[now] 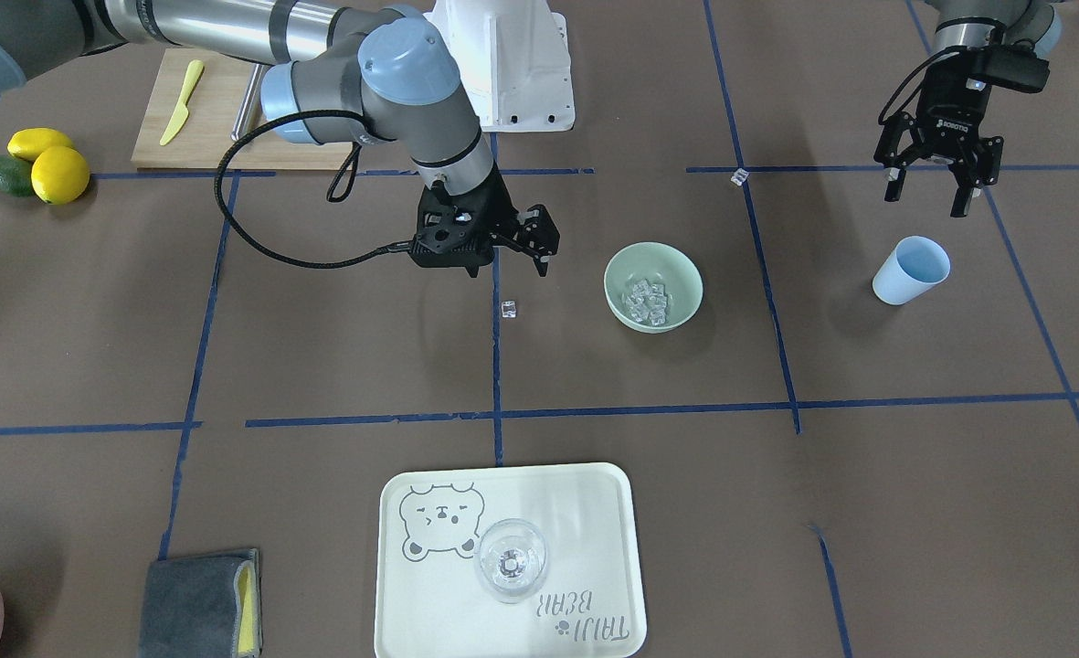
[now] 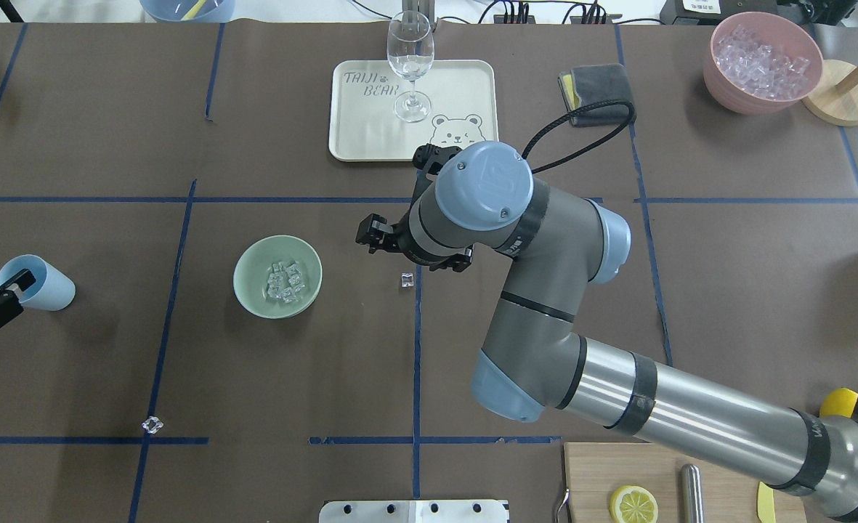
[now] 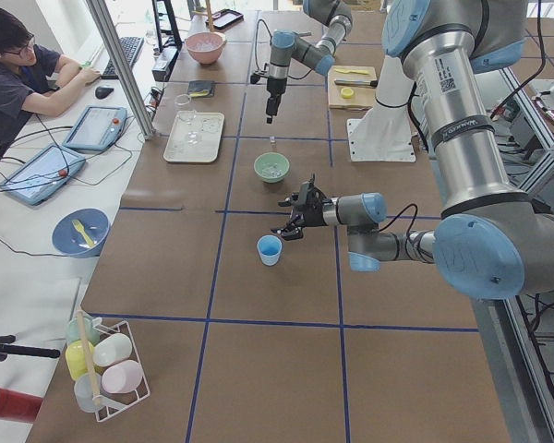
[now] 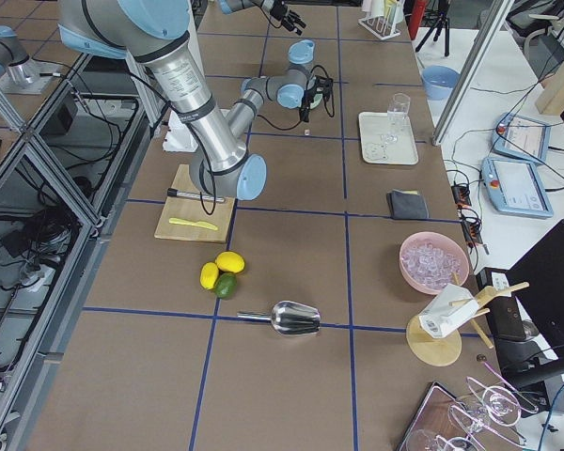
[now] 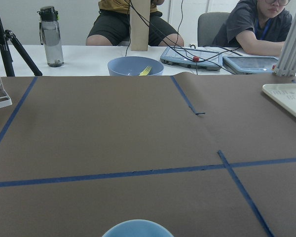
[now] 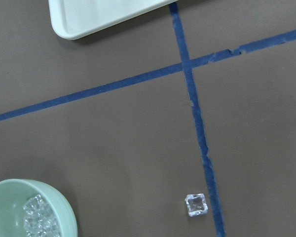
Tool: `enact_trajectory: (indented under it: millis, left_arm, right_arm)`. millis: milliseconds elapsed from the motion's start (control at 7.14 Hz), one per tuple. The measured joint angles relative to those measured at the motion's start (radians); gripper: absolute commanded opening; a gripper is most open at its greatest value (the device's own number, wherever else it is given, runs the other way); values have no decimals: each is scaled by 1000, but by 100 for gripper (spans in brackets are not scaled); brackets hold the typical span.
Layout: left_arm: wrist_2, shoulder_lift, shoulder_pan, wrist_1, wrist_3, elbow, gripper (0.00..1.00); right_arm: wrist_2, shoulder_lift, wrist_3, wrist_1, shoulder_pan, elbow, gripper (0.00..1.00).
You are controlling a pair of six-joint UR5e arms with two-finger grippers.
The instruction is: Pour ice into bowl
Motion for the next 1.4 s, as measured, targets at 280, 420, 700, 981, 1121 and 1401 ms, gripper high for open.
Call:
enact_trajectory:
  millis: [280,420,700,981,1121,1401]
  left_arm:
    - [-79,-23,-89,80,92,-39,100]
    - [-164,-61,-177,153,154,-54,100]
    - [-411,-135,-371,271,241,-61,100]
    - [-600,-231,-537,457,279,-63,100]
    - [-670,-312,-613,620,317,-66,100]
    - [-740,-435,-707,877,447,-64,100]
  right_arm:
    - [-39,115,-1,-1,-25,-129,100]
    - [-77,171,-4,0,-47,-197,100]
    - [-126,268,-10,1,-81,-329,97]
    - [-144,309,-20,1,-111,-405,67]
    - [-146,313,-29,1,-122,-422,19]
    - [-156,313,-41,0,-138,-433,0]
